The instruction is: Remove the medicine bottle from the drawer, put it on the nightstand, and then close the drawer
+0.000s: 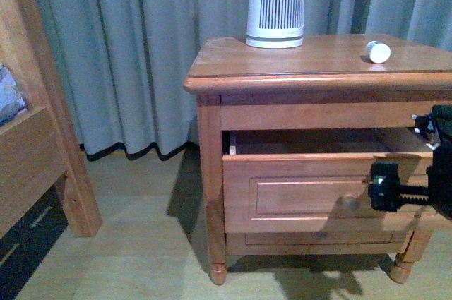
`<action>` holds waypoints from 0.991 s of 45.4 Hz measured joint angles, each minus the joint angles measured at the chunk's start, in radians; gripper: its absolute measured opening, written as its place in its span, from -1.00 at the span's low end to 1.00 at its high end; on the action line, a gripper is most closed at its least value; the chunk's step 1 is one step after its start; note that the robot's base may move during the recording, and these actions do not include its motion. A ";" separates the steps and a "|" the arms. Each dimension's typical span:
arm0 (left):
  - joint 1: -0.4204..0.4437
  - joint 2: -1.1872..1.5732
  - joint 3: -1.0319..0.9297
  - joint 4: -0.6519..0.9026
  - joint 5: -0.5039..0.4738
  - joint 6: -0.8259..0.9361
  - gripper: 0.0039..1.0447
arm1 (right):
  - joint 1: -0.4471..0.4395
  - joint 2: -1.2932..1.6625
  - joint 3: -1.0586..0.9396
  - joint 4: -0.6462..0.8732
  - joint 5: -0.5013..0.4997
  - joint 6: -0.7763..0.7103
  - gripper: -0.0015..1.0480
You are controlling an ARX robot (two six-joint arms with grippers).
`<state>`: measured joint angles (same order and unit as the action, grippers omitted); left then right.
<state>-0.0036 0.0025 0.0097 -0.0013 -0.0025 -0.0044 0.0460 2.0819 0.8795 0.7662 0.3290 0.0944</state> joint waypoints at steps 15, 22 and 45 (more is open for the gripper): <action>0.000 0.000 0.000 0.000 0.000 0.000 0.88 | -0.070 0.119 0.251 -0.049 -0.004 -0.116 0.87; 0.000 0.000 0.000 0.000 0.000 0.000 0.88 | -0.079 0.158 0.280 -0.082 -0.011 -0.122 0.87; 0.000 0.000 0.000 0.000 0.000 0.000 0.88 | -0.090 -0.427 -0.209 -0.166 -0.046 -0.005 0.87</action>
<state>-0.0036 0.0025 0.0097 -0.0013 -0.0025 -0.0040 -0.0437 1.6546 0.6701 0.6003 0.2832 0.0898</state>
